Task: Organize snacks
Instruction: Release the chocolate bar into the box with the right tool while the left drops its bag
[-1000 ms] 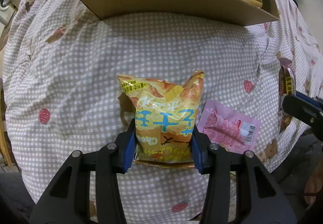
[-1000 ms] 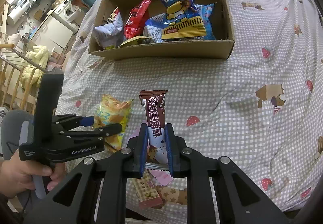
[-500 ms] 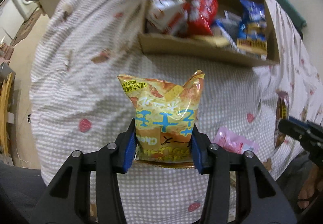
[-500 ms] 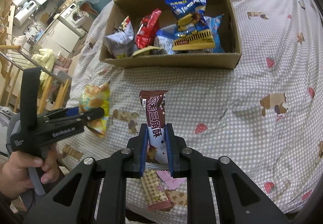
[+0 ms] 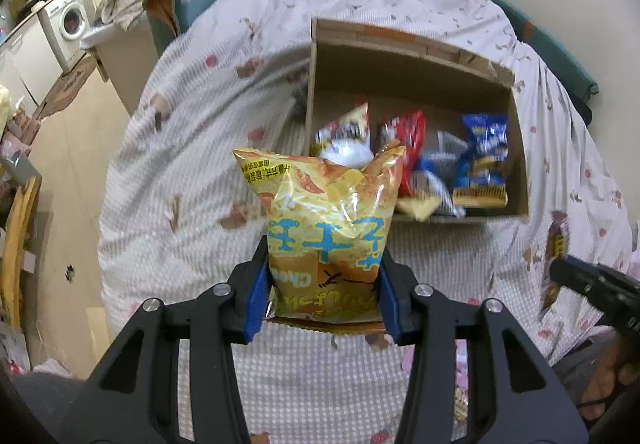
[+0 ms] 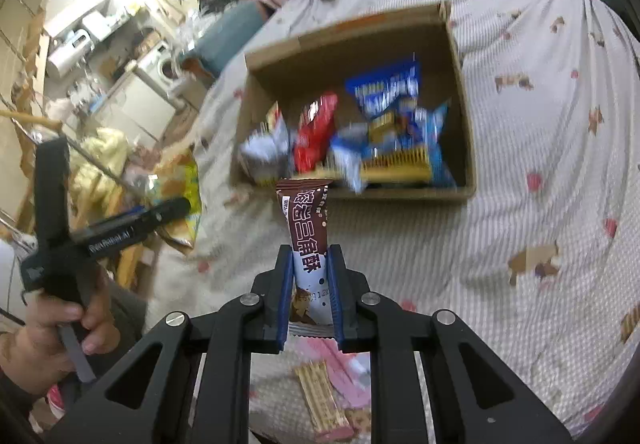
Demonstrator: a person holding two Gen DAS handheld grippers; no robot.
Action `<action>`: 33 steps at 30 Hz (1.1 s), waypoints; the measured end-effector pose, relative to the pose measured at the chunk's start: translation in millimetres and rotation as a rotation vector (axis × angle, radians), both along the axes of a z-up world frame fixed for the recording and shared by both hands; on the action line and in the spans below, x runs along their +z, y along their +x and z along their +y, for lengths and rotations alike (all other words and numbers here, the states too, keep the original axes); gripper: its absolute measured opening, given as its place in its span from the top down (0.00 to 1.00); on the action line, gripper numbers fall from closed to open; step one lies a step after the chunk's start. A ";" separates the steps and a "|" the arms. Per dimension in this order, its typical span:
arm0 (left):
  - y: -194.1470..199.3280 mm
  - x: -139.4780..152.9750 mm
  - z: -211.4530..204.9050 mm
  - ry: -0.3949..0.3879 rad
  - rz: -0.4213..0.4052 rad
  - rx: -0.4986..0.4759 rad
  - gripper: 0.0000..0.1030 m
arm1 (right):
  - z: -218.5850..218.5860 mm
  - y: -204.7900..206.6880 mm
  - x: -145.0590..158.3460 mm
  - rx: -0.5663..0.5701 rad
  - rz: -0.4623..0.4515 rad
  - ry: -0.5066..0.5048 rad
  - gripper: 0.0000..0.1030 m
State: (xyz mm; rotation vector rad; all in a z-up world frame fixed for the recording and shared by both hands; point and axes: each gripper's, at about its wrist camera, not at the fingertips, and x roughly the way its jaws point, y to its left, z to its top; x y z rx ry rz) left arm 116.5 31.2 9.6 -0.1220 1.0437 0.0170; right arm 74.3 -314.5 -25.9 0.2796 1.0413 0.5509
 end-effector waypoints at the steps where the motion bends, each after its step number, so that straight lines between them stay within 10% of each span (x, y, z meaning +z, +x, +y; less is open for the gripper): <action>1: 4.0 3.2 0.9 -0.002 -0.007 0.002 0.59 | -1.4 4.3 4.3 -0.008 -0.009 0.004 0.83; 14: 72.4 24.3 -9.2 0.002 -0.079 -0.030 0.59 | 10.5 82.1 26.1 -0.032 -0.078 -0.022 0.83; 33: 147.0 -25.5 -35.1 0.017 -0.078 -0.089 0.59 | 34.0 166.1 -20.7 -0.036 -0.041 -0.017 0.83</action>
